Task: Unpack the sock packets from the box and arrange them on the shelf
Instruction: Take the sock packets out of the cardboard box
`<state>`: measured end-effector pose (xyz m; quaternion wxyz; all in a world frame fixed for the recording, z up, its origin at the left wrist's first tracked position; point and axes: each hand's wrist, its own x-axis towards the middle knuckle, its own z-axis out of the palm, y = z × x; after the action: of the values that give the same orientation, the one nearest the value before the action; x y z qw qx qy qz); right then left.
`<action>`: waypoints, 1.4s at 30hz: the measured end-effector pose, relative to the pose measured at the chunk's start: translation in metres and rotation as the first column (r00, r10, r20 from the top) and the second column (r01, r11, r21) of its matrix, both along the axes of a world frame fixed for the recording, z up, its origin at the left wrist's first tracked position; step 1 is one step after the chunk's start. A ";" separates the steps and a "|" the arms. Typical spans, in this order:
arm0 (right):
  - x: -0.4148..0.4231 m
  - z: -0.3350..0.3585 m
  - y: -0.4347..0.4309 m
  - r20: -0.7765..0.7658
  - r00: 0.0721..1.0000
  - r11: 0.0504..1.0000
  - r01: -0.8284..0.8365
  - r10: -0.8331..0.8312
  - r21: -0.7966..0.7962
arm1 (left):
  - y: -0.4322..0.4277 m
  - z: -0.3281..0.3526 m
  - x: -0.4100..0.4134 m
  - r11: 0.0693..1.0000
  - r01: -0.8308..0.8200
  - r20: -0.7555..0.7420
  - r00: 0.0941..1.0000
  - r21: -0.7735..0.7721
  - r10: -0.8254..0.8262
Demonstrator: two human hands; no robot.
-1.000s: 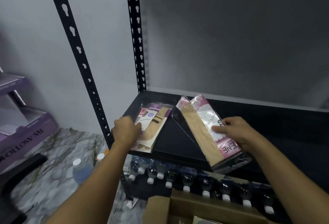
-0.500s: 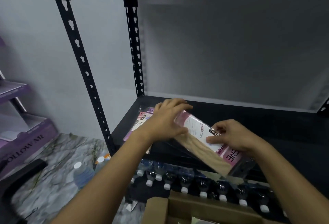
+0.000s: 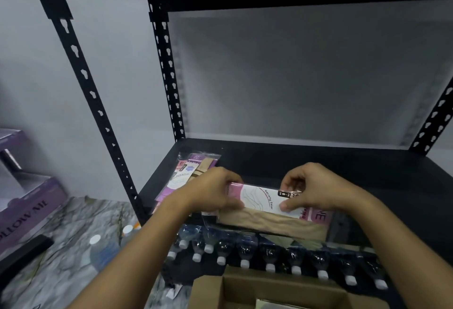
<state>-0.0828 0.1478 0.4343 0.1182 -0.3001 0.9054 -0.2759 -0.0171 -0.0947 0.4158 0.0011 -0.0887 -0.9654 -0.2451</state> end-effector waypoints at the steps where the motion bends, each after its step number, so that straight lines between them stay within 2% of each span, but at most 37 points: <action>1: 0.001 0.003 0.002 -0.023 1.000 1.000 0.008 -0.008 -0.010 | -0.002 -0.002 0.002 1.000 -0.024 -0.007 1.000 0.017 0.024; 7: 0.006 0.014 0.030 -0.153 0.979 0.973 0.100 -0.133 -0.207 | -0.027 -0.010 0.017 0.980 -0.160 -0.026 0.986 0.116 0.164; 10: 0.006 0.011 0.046 -0.181 0.954 0.909 0.153 -0.238 -0.388 | -0.043 -0.013 0.029 0.931 -0.283 -0.039 0.953 0.230 0.300; 13: 0.006 -0.005 0.057 -0.126 0.934 0.787 0.204 -0.336 -0.582 | -0.046 -0.022 0.035 0.766 -0.401 0.066 0.901 0.502 0.428; 16: 0.012 -0.028 0.062 0.022 0.946 0.704 0.255 -0.323 -0.663 | -0.035 -0.033 0.024 0.568 -0.460 0.157 0.851 0.683 0.501; 19: 0.026 -0.061 0.062 0.131 0.957 0.732 0.284 -0.260 -0.620 | -0.018 -0.050 -0.001 0.381 -0.506 0.262 0.804 0.774 0.535; 22: 0.046 -0.096 0.061 0.247 0.946 0.762 0.318 -0.212 -0.564 | -0.001 -0.071 -0.031 0.320 -0.556 0.314 0.761 0.768 0.568; 24: 0.054 -0.117 0.060 0.303 0.927 0.772 0.355 -0.219 -0.527 | 0.008 -0.082 -0.048 0.341 -0.599 0.318 0.729 0.724 0.606; 28: 0.063 -0.146 0.056 0.413 0.884 0.778 0.414 -0.219 -0.472 | 0.020 -0.092 -0.063 0.527 -0.685 0.176 0.678 0.504 0.714; 33: 0.069 -0.170 0.054 0.444 0.875 0.805 0.399 -0.191 -0.439 | 0.023 -0.098 -0.065 0.668 -0.708 -0.035 0.680 0.228 0.732; 35: 0.072 -0.178 0.057 0.436 0.884 0.831 0.367 -0.170 -0.418 | 0.022 -0.098 -0.062 0.699 -0.704 -0.096 0.692 0.129 0.715; 40: 0.081 -0.191 0.073 0.420 0.895 0.896 0.302 -0.149 -0.326 | 0.021 -0.089 -0.041 0.739 -0.656 -0.248 0.698 0.153 0.672; 42: 0.081 -0.198 0.082 0.399 0.899 0.900 0.314 -0.181 -0.301 | 0.027 -0.090 -0.024 0.766 -0.603 -0.334 0.692 0.222 0.641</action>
<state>-0.0022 0.2298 0.2362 0.1893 -0.1411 0.8336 -0.4993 -0.0415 -0.0673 0.3260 0.2803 0.1966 -0.9049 -0.2529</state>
